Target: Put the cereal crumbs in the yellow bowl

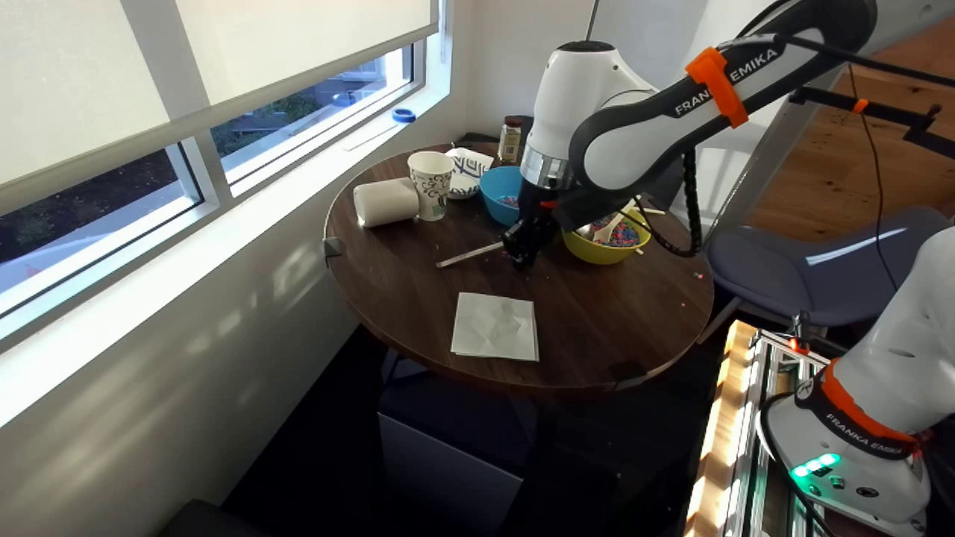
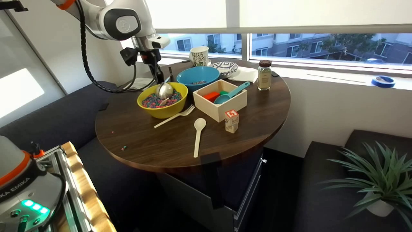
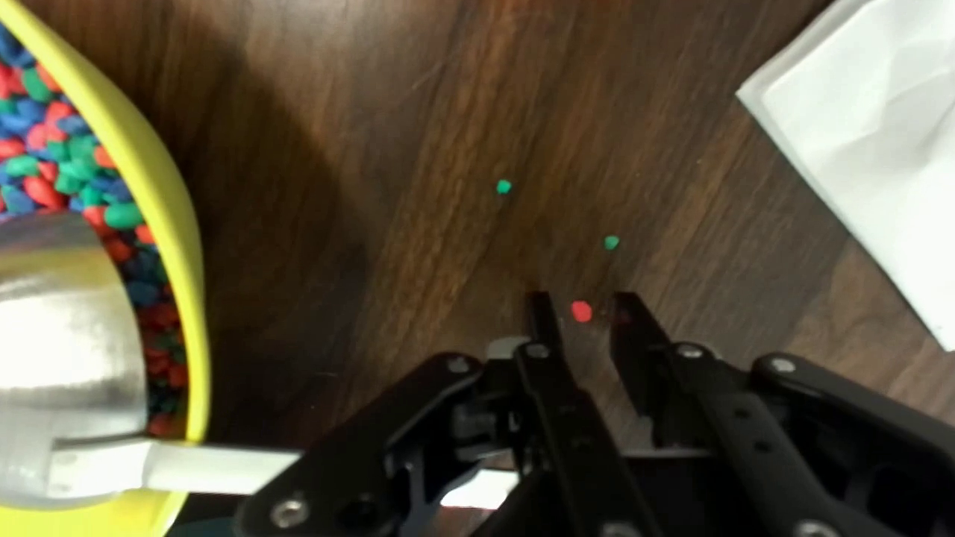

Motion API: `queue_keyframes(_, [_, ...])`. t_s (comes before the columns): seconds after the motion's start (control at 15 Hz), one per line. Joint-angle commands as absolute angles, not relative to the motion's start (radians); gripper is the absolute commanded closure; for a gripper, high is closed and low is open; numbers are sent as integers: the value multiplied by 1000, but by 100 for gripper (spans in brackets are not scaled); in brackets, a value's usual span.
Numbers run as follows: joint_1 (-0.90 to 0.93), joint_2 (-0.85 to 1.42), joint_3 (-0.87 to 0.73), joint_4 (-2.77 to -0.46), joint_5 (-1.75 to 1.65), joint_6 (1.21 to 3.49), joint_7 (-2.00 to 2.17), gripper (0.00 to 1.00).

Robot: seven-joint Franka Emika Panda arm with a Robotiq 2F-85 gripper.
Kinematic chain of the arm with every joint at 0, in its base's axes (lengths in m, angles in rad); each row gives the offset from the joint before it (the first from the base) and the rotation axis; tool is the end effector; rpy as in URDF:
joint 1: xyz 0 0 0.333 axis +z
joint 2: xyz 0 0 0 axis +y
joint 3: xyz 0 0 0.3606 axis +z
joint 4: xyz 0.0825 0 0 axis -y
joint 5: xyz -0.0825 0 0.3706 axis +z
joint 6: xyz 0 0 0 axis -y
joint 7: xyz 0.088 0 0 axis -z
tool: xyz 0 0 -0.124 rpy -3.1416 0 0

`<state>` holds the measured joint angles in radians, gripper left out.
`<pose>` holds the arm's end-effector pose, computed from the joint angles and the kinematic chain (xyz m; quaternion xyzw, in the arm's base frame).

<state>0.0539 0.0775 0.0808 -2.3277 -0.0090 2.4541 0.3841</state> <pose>0.5095 0.0687 0.3475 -0.9923 0.1212 -0.0237 0.0065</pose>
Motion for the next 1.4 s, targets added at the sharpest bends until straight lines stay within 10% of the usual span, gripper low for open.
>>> queue_keyframes(0.0, [72, 102, 67, -2313, -47, 2468, 433, 73])
queue_keyframes(0.47, [83, 132, 67, -2290, -52, 2459, 443, 96])
queue_keyframes(1.33, [96, -230, 139, -2330, -289, 2025, 852, 94])
